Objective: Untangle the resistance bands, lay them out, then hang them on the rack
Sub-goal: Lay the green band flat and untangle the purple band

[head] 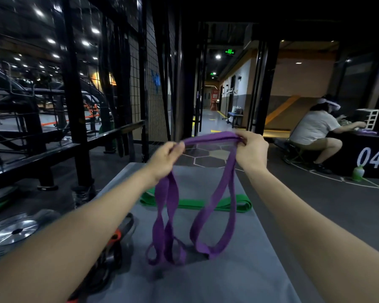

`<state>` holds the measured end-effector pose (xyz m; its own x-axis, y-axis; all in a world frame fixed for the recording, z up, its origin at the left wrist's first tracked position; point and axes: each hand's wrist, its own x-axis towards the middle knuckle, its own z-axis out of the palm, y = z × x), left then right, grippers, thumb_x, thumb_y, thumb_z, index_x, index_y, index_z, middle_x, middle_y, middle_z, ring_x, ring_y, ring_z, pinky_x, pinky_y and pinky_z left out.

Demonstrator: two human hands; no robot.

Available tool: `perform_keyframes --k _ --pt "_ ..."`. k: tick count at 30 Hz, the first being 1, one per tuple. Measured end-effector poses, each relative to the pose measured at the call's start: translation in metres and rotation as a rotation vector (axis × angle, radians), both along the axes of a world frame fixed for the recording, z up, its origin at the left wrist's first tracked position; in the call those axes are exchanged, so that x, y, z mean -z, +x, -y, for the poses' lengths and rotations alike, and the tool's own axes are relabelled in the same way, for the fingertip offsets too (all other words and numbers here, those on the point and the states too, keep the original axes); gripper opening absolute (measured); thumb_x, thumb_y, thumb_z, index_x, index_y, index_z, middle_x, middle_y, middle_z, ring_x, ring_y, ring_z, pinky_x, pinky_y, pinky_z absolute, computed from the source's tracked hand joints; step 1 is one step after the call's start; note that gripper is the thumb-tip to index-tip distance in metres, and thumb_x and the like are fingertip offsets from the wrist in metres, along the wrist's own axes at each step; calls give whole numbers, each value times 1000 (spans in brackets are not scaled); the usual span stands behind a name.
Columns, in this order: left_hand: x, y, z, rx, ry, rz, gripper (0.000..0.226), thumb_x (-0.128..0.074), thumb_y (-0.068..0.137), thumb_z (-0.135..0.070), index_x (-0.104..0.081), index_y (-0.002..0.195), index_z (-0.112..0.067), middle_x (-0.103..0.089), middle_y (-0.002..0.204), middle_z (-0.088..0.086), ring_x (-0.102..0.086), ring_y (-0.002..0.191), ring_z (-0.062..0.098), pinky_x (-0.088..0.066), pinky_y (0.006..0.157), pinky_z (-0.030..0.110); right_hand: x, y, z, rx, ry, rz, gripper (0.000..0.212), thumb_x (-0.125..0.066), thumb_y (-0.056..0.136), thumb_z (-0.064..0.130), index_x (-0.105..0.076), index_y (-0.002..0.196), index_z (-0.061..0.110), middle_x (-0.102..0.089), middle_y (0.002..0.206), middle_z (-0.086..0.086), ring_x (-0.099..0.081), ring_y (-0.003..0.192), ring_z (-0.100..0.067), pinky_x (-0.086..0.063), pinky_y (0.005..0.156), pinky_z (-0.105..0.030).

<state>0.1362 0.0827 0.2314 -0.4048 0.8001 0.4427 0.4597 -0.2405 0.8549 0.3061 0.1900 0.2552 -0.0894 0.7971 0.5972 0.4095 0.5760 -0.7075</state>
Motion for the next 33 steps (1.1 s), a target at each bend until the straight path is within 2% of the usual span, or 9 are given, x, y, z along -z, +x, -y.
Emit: perform_keyframes --k 6,8,11,16,20,22,25,29,33 --pt "-46 -4 -5 123 12 -49 20 -40 99 -30 -52 96 -15 -30 63 -5 -28 55 7 -24 55 24 19 -6 8 -60 50 143 42 -46 83 -4 -62 117 14 -66 106 -14 -58 100 -36 -46 81 -36" --pt "-46 -2 -7 134 14 -45 20 -40 98 -31 -53 96 -15 -30 62 -5 -27 55 7 -24 54 24 18 -8 12 -72 56 205 42 -50 84 1 -58 121 17 -65 108 -14 -58 102 -38 -48 83 -39" --pt "-39 -1 -13 143 -1 -46 26 -42 98 -28 -55 110 -8 -37 60 -10 -35 51 2 -29 52 16 9 -16 20 -111 118 289 43 -58 85 13 -52 127 20 -65 113 -12 -58 106 -36 -49 89 -46" --pt "-30 3 -16 184 16 -28 30 -45 97 -23 -55 116 -2 -49 58 -18 -46 48 -9 -34 51 6 -2 -38 26 -70 304 448 17 -48 87 10 -60 99 14 -65 92 -16 -59 87 -39 -42 64 -36" --pt "-19 -3 -6 219 -58 -55 10 -61 88 -15 -56 97 -15 -55 71 -8 -51 58 -1 -41 58 13 -18 -44 25 -63 348 388 25 -44 84 -2 -62 95 9 -66 87 -16 -59 81 -38 -50 67 -41" --pt "-5 -9 -4 158 -146 -123 19 -66 83 -7 -56 97 -16 -61 77 -4 -56 63 6 -49 62 20 -28 -45 27 -63 359 332 27 -41 82 -5 -63 90 8 -65 84 -15 -59 77 -37 -50 67 -44" --pt "15 -15 -3 94 -203 -94 10 -61 88 -9 -58 91 -18 -65 85 4 -60 75 17 -50 81 34 -36 -46 27 -76 338 249 31 -37 80 -8 -64 88 4 -65 82 -17 -60 76 -36 -49 65 -45" --pt "36 -25 2 102 -288 -82 11 -57 91 -15 -52 83 -19 -59 72 0 -57 68 13 -46 72 29 -40 -42 28 -26 271 119 40 -36 79 -10 -67 101 3 -67 94 -18 -61 88 -36 -51 76 -46" --pt "62 -47 11 101 -300 -104 8 -61 89 -17 -58 83 -13 -58 65 -2 -55 60 9 -44 63 24 -44 -34 22 50 120 -10 38 -39 87 -7 -68 106 7 -67 102 -15 -61 95 -31 -46 78 -33"
